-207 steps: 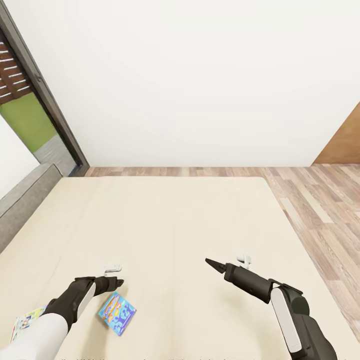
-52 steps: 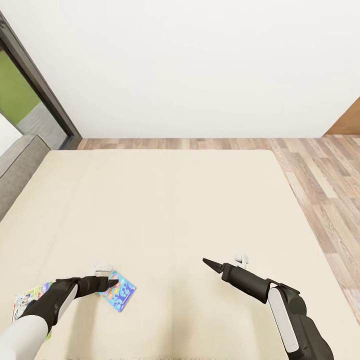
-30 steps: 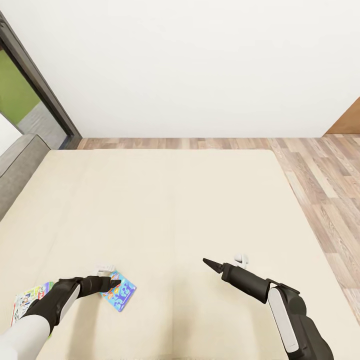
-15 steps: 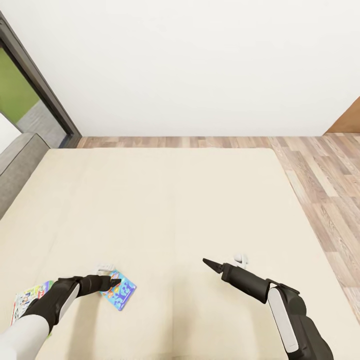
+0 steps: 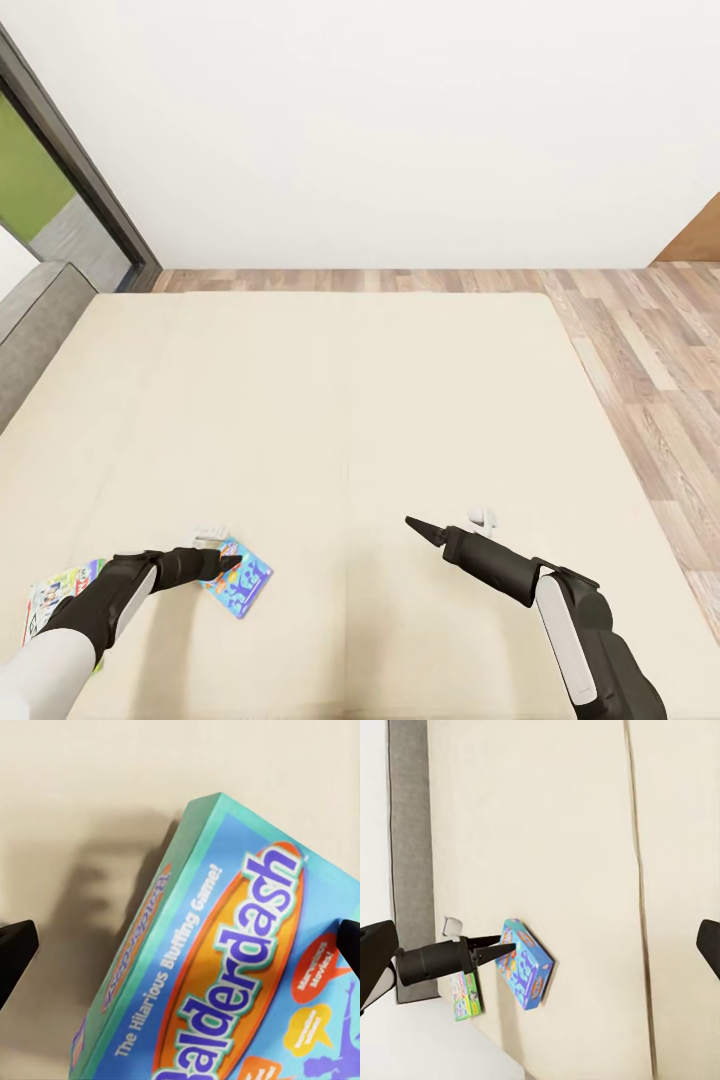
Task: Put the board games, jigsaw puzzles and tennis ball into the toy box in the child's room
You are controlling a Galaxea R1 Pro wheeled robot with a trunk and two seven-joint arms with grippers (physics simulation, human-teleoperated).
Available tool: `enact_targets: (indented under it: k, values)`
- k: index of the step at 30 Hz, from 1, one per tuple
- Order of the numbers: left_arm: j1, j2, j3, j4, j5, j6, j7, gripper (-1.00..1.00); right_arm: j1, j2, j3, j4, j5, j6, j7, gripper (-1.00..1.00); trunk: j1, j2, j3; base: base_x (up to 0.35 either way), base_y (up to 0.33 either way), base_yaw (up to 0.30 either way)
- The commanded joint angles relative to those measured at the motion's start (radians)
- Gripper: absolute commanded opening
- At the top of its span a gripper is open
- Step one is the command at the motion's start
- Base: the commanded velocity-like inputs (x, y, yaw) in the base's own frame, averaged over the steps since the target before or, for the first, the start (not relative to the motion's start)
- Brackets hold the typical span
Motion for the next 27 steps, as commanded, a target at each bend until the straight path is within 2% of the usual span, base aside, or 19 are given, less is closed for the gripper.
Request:
enact_targets:
  k: [1, 27]
  values:
    - [0.001, -0.017, 0.002, 0.022, -0.018, 0.0, 0.033, 1.0, -0.001, 0.001, -0.002, 0.0, 0.0, 0.006, 0.003, 1.0, 0.0, 0.0, -0.001, 0.0, 0.0, 0.0]
    - [0.001, -0.012, 0.002, 0.022, -0.017, -0.002, 0.028, 1.0, 0.0, 0.002, -0.002, 0.0, 0.001, 0.004, 0.0, 1.0, 0.0, 0.0, 0.0, 0.0, -0.031, 0.0]
